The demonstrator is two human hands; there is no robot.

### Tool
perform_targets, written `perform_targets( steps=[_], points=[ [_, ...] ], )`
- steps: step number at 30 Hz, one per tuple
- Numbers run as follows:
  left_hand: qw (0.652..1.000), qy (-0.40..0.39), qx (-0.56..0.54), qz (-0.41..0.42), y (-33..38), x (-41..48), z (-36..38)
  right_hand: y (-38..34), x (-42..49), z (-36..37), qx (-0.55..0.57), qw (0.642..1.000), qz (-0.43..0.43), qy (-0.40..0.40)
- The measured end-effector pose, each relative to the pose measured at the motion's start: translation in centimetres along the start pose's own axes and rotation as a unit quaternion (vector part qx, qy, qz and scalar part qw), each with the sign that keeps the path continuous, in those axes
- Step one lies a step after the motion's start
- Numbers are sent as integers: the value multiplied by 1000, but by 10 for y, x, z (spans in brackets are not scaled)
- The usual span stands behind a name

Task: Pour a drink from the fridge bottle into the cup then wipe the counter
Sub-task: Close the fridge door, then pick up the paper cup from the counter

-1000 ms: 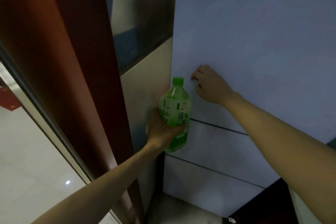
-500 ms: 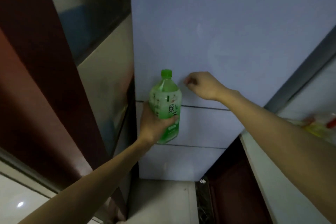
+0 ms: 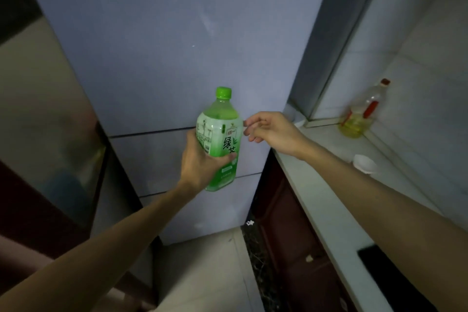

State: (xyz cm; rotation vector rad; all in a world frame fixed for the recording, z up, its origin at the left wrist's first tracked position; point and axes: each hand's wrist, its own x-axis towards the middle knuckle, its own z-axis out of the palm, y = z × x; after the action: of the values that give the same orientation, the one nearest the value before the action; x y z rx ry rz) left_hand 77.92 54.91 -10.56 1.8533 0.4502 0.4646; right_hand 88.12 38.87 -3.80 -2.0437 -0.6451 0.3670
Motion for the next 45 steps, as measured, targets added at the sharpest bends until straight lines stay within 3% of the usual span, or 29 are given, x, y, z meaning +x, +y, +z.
perform_targets(
  steps=[12,22,36,45],
  points=[
    [994,-110,-6,23,50,-55,159,117,-123,-141,-32,990,81,106],
    [975,-213,-6,57,69,-50,274,206,-171,-216,-84,963,190,169],
    [948,-318,24,8,25,59,407,344,-101,-245,-158,895,386,156],
    [924,-380,28,-25,-16,119,459,405,-28,-230,-81,860,421,277]
  ],
)
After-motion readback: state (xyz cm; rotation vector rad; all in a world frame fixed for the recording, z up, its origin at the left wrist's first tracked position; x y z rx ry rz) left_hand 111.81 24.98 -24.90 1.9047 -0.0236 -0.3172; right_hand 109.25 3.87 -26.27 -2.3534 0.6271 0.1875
